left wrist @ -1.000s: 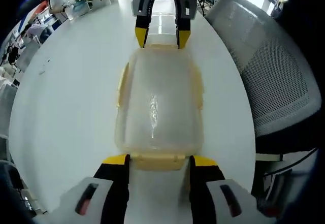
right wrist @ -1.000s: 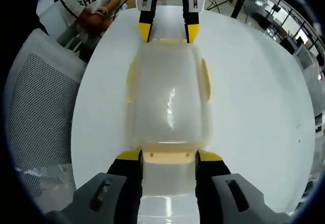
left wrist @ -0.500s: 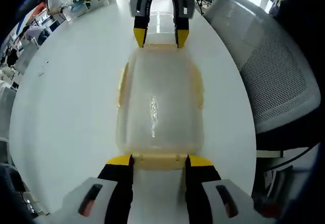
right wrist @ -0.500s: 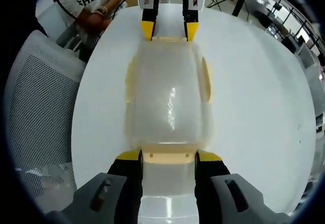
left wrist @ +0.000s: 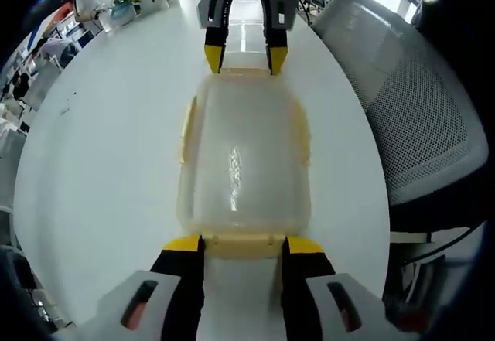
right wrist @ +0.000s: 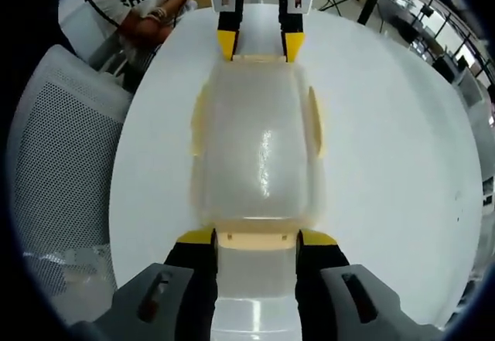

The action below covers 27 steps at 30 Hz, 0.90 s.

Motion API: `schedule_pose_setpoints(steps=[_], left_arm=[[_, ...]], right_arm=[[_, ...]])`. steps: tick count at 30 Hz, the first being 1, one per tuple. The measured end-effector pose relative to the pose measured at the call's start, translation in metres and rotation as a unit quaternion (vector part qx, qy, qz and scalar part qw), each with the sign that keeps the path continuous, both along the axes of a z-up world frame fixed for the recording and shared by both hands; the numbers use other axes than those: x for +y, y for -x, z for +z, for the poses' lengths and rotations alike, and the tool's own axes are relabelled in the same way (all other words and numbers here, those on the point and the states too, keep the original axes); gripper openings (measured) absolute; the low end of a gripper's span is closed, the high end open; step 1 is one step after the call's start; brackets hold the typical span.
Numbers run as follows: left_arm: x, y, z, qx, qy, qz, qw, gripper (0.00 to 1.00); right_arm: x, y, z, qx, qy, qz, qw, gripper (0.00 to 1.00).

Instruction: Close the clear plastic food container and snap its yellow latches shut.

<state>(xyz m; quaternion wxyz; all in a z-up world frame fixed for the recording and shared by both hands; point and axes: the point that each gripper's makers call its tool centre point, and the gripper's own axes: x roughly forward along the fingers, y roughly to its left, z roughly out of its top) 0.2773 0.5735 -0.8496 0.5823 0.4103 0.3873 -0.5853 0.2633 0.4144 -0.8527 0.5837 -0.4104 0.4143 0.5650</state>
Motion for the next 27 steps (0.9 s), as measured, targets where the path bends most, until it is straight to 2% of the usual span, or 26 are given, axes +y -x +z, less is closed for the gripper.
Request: schedule_pose_setpoints(steps=[6, 15, 27], left_arm=[[-0.001, 0.005, 0.003, 0.011, 0.004, 0.005, 0.9999, 0.33], [0.006, 0.004, 0.014, 0.002, 0.003, 0.002, 1.0, 0.33], [0.001, -0.001, 0.033, 0.008, 0.005, 0.006, 0.9999, 0.33]], right_arm=[[-0.002, 0.002, 0.002, 0.003, -0.002, 0.007, 1.0, 0.35], [0.005, 0.002, 0.014, 0.007, -0.026, 0.002, 0.9996, 0.35], [0.001, -0.001, 0.031, 0.007, -0.031, 0.002, 0.9995, 0.35]])
